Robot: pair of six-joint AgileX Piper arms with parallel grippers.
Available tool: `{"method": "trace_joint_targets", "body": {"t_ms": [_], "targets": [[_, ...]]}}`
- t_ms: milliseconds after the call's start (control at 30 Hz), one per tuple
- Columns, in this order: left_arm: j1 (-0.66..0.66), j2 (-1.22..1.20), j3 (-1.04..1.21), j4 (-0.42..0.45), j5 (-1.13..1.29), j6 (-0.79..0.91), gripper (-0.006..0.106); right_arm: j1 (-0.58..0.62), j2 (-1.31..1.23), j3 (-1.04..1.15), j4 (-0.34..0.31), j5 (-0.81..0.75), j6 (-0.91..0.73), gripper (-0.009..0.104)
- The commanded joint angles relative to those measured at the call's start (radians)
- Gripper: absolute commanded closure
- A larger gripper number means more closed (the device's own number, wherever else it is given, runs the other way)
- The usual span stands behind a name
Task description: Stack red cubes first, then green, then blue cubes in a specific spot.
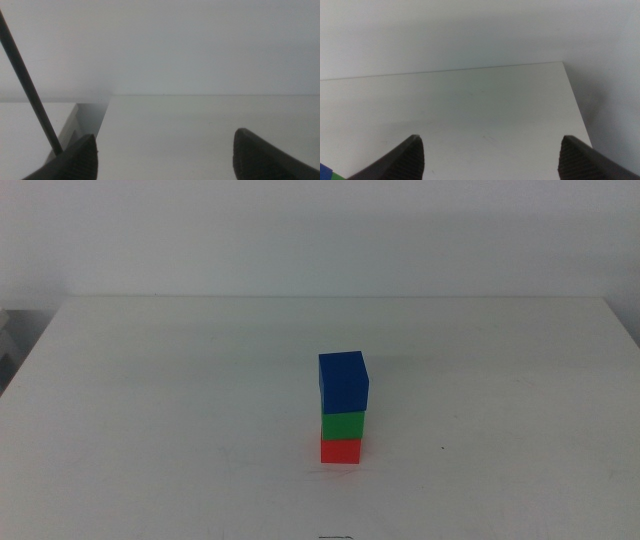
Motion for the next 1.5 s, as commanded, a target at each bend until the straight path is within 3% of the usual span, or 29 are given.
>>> {"method": "trace_joint_targets", "body": {"t_ms": [0,200,500,900,1033,1467], "targets": [[0.0,0.008,-0.027,0.0,-0.082,-0.005,0.009,-0.005,-0.015,-0.024,-0.015,-0.063,-0.012,0.008],[0.0,-0.004,-0.013,-0.015,-0.089,-0.005,0.009,-0.005,-0.109,0.086,-0.01,-0.087,-0.012,0.008],[0.0,-0.198,0.272,-0.018,-0.194,-0.005,0.009,-0.005,-0.503,0.566,-0.01,-0.361,-0.012,0.008],[0.001,-0.402,0.561,-0.036,-0.244,-0.005,0.009,-0.005,-0.939,1.023,-0.078,-0.388,-0.012,0.008],[0.001,-0.462,0.642,-0.055,-0.33,-0.005,0.009,-0.005,-0.997,1.072,-0.083,-0.506,-0.012,0.008],[0.001,-0.55,0.785,-0.055,-0.444,-0.005,0.009,-0.005,-1.001,1.191,-0.082,-0.532,-0.012,0.008]]}}
